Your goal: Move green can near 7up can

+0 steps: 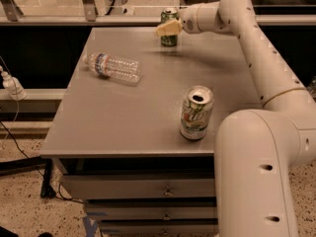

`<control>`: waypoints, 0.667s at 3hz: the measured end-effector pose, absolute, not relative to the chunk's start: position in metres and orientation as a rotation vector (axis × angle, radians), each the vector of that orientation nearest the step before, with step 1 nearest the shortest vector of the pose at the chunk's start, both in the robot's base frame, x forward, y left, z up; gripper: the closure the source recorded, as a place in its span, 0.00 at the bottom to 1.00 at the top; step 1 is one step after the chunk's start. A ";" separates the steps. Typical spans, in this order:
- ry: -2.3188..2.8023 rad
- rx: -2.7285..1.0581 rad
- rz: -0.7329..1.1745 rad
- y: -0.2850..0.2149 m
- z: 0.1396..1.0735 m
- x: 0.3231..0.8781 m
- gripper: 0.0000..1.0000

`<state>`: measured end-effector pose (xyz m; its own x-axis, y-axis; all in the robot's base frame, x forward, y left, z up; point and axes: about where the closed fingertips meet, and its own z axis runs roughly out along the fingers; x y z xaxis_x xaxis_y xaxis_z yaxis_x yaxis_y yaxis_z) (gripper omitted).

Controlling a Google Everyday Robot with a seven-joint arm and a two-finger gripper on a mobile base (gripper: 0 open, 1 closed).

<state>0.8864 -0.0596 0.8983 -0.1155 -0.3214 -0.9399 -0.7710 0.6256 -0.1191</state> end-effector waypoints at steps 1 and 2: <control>1.700 -0.909 0.504 -0.055 0.896 0.887 0.41; 1.702 -0.906 0.512 -0.056 0.895 0.888 0.65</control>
Offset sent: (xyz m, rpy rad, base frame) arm 0.0022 -0.0055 0.0012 0.0158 0.0080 0.0059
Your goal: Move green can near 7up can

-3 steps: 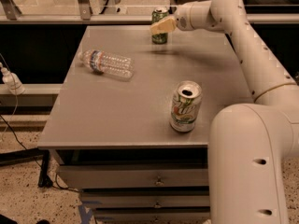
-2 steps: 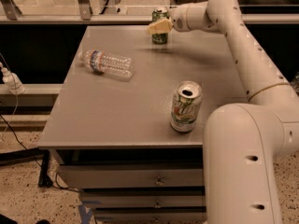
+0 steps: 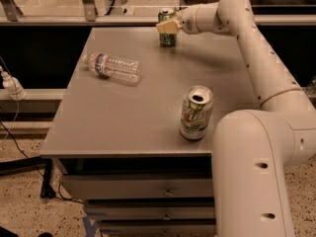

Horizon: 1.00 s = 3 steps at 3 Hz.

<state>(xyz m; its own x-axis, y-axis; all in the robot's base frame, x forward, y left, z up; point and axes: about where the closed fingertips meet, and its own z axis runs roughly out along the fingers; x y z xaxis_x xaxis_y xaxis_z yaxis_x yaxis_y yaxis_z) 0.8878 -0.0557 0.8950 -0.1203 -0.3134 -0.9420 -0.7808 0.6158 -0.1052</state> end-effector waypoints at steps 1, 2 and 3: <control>1.695 -0.892 0.505 -0.067 0.902 0.883 0.88; 1.680 -0.858 0.490 -0.096 0.917 0.863 1.00; 1.632 -0.807 0.448 -0.139 0.951 0.819 1.00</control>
Offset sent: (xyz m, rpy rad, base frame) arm -0.0919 -0.0961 0.0472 0.0564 -0.0810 -0.1036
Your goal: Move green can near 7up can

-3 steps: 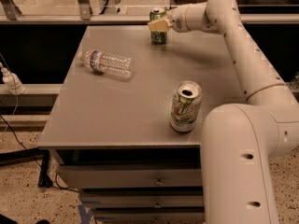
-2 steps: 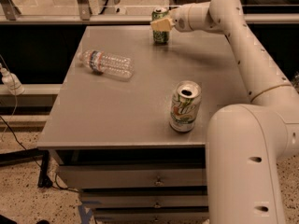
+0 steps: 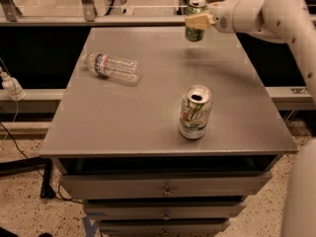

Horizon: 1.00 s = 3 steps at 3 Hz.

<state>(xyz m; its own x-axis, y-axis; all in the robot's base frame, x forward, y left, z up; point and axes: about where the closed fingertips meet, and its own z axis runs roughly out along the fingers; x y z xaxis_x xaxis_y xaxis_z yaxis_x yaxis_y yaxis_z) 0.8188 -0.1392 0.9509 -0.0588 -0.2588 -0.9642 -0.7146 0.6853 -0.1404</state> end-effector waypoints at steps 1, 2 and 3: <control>1.573 -0.775 0.429 -0.165 0.975 0.763 1.00; 1.573 -0.784 0.445 -0.183 0.962 0.696 1.00; 1.587 -0.808 0.469 -0.199 0.935 0.639 1.00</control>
Offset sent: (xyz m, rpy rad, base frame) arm -0.2099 -0.0887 -0.0199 0.0266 -0.0199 -0.0160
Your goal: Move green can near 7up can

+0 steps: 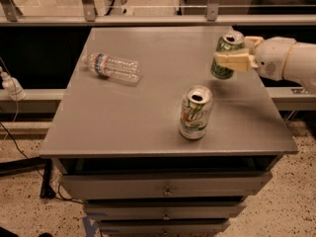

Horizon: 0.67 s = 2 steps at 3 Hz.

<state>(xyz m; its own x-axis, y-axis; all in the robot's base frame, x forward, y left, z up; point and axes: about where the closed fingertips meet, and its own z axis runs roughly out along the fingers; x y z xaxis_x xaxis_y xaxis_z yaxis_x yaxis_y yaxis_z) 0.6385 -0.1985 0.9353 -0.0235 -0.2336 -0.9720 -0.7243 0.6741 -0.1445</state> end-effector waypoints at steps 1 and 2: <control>1.591 -0.838 0.477 -0.212 0.918 0.591 1.00; 1.590 -0.879 0.482 -0.225 0.916 0.555 1.00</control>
Offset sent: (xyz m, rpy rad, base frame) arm -0.1264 -0.0487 -0.0206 -0.0664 0.0113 0.0845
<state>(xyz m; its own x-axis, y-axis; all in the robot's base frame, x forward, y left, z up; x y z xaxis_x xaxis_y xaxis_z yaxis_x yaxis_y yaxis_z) 0.5554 -0.2255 0.9163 -0.0186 -0.2717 -0.9622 -0.7602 0.6290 -0.1629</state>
